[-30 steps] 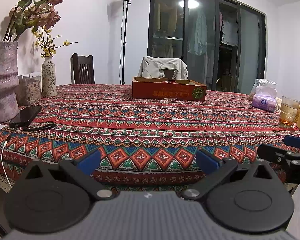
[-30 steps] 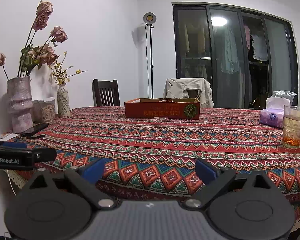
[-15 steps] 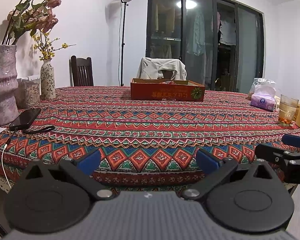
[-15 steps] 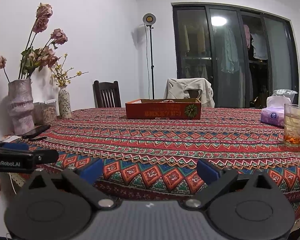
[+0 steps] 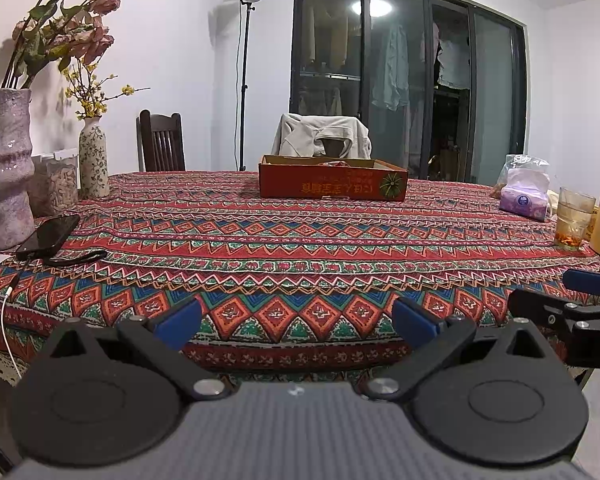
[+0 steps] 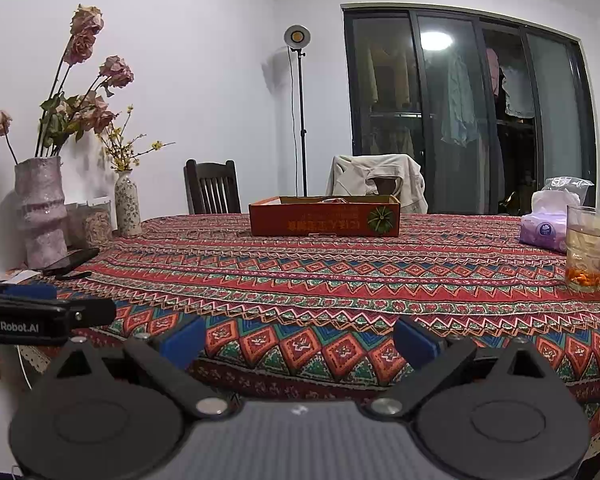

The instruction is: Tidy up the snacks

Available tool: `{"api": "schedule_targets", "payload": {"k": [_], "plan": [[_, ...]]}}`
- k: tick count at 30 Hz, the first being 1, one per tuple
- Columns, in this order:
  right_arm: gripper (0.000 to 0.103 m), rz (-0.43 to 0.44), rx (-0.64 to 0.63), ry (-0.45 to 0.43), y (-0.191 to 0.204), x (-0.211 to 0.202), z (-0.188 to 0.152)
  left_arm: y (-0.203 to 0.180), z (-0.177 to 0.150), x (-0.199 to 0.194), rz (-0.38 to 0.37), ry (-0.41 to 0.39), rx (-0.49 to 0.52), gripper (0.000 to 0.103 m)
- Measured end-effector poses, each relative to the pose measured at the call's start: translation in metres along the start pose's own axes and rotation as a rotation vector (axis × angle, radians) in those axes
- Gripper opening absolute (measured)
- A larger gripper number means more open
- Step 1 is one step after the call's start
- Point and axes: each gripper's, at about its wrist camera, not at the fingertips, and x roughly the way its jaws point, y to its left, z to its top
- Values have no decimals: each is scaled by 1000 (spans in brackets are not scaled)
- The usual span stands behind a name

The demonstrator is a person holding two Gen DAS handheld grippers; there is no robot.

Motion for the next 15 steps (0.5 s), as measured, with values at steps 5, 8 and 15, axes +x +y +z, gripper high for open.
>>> {"api": "schedule_targets", "payload": {"k": [5,8,15], "plan": [[100,0,-1,4,0,1,-1,0,0,0,1,-1,0,103],[100,0,-1,3,-1,1,-1,-1,0,0,2,-1,1,103],[100,-1,-1,4,-1,1,-1,-1,0,-1,1,-5,1,103]]}}
